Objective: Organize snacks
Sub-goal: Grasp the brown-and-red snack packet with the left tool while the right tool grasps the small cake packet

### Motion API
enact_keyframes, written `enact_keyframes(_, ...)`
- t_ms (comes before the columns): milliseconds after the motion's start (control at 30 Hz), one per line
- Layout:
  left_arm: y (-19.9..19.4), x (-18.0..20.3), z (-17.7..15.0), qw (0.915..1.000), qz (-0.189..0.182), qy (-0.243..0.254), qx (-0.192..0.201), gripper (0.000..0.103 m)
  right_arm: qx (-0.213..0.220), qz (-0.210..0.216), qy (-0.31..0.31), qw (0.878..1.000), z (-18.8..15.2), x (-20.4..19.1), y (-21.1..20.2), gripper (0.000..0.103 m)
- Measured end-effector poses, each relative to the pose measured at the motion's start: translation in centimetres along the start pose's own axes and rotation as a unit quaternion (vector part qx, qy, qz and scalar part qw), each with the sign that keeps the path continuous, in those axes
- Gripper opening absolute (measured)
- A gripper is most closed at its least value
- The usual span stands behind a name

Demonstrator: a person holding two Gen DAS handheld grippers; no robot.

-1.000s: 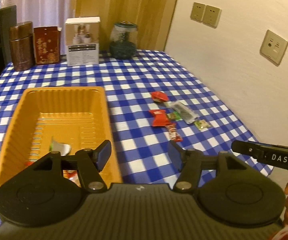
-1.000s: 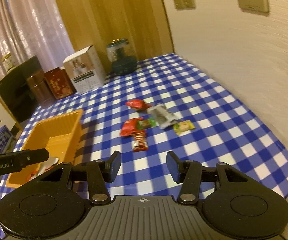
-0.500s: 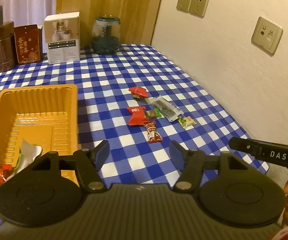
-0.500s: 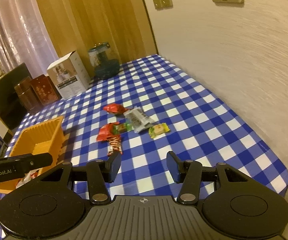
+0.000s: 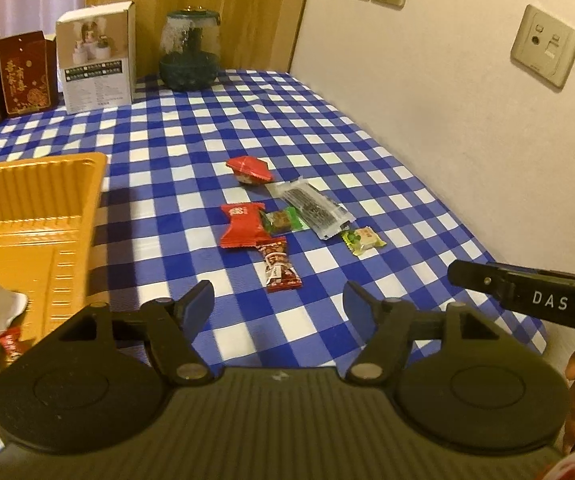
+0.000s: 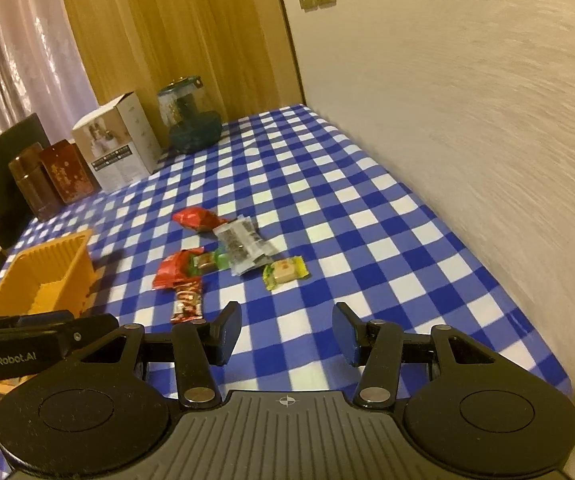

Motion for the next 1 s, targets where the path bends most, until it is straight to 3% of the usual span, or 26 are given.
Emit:
enact_keyframes(433,6.7,-0.1,-0.8,0.9998,0.009,-0.020,-0.004,0.065,-0.011,-0.003,-0.001,1.000,0.2,2.3,4.6,0.051)
enact_keyframes(567,8.4,-0.2,-0.8,0.9997,0.011,-0.020,-0.007,0.053,-0.013,-0.003,0.000,1.000,0.1,2.8,5.7,0.051)
enact_keyframes(900,10.5,0.6,-0.8,0.9999,0.013,0.004,0.007,0.037,-0.016,-0.004,-0.002,1.000,0.2,3.2,7.8,0.051)
enact_keyframes(1000,10.6,0.8,-0.9,0.9994,0.024,0.022,0.012,0.022,-0.016,-0.003,-0.008,1.000,0.1,3.0,8.3,0.051)
Point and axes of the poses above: each gripper's, at about its wrist camera, not at the fingertips, and y roughly the way its jaws point, x to its right, z to its top, the point moved 1 cm from there along y, roughly the way its jaws point, and after that the axes turned 5 degrees about x, right-handed, at the moved point
